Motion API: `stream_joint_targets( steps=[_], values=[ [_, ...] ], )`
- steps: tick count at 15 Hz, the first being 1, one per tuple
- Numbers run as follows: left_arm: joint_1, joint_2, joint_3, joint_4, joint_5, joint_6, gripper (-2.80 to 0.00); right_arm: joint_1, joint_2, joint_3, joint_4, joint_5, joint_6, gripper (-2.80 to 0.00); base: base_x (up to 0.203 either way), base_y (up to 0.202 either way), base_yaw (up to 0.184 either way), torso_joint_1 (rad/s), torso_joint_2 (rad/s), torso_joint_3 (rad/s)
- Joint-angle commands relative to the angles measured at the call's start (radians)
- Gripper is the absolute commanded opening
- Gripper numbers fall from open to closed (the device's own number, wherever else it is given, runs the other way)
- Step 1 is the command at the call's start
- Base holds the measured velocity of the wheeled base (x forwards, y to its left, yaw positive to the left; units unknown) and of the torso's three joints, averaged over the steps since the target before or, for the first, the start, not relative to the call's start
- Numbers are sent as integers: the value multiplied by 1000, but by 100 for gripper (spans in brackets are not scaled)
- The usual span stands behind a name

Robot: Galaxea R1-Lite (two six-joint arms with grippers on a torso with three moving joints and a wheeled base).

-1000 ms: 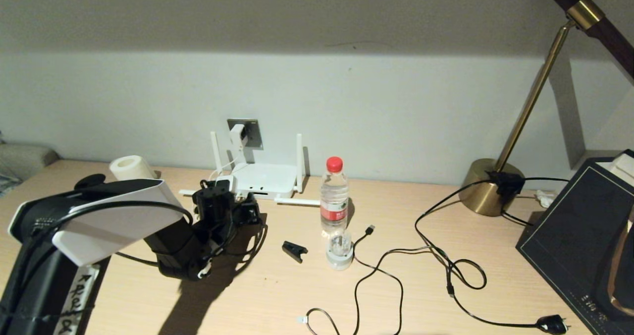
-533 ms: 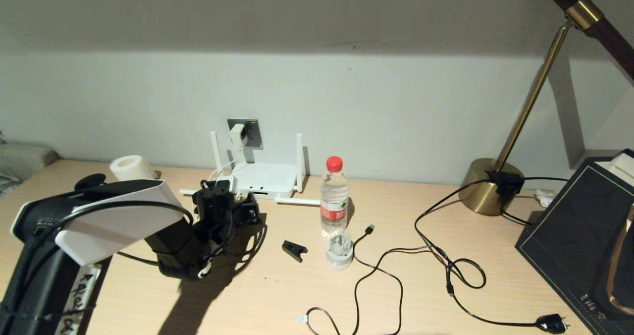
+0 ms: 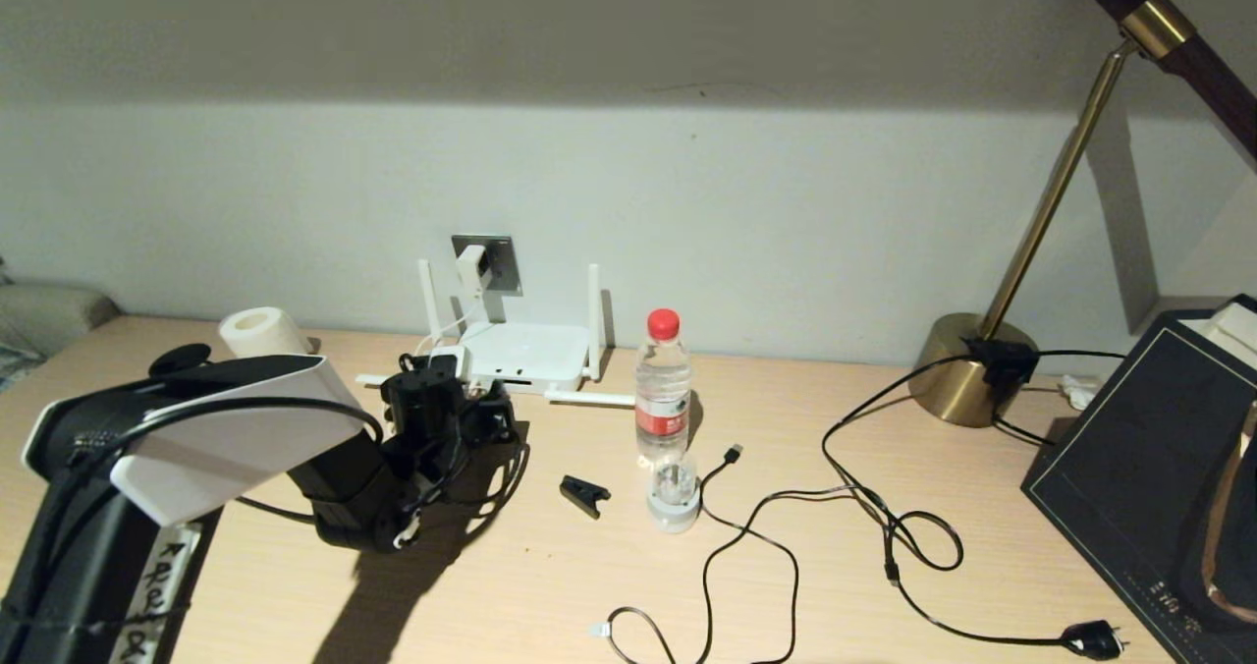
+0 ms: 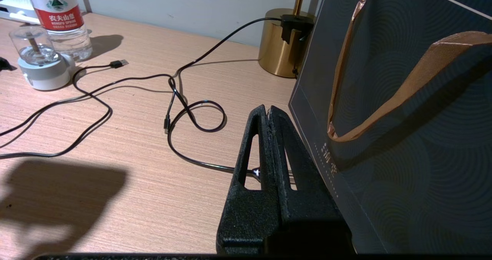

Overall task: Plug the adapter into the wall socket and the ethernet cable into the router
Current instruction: Plug cable into router interface

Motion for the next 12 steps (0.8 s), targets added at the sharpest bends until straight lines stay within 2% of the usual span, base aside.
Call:
stream_joint_targets(
  steps=[1, 12],
  values=[
    [0, -2, 0, -7, 1, 4, -280, 0, 2, 34, -1, 0, -1, -280, 0, 0, 0, 0, 0, 0],
    [-2, -2, 8, -9, 1, 4, -280, 0, 2, 36, -1, 0, -1, -280, 0, 0, 0, 0, 0, 0]
  ],
)
